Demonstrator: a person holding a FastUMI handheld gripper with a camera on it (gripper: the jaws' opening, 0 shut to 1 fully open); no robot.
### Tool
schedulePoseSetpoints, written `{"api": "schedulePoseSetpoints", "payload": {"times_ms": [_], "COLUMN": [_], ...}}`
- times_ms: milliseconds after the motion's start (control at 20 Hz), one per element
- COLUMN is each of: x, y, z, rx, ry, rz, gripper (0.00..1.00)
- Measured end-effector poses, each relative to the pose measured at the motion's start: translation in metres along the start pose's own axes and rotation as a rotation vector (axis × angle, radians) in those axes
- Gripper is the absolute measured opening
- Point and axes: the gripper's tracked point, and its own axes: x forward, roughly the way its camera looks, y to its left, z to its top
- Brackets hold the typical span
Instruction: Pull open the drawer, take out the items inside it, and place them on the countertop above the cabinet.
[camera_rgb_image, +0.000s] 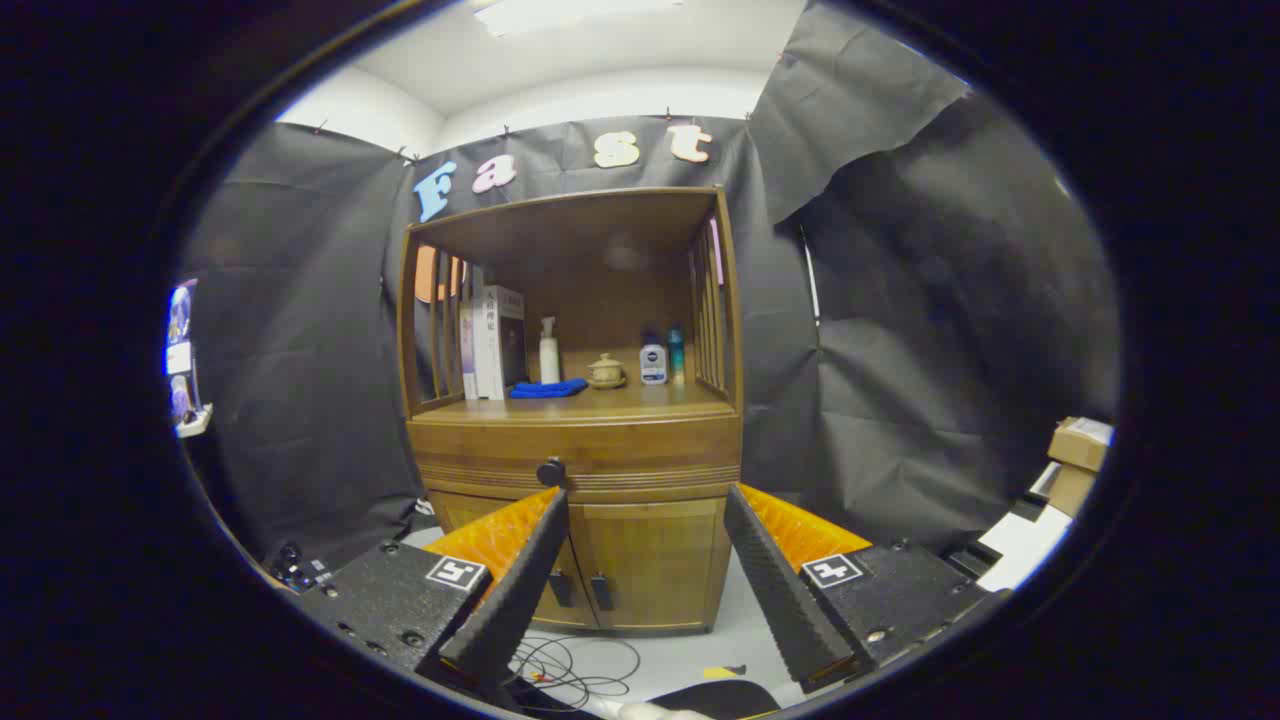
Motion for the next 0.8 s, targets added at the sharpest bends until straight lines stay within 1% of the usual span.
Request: {"api": "schedulePoseSetpoints", "payload": {"times_ms": [450,800], "x": [0.000,0.010], "y": [0.004,0.010], "z": [-0.002,-0.001], "rx": [-0.019,-0.031], "ry": [0.010,0.017], "rz": [0.004,0.013], "gripper": [1.00,1.00]}}
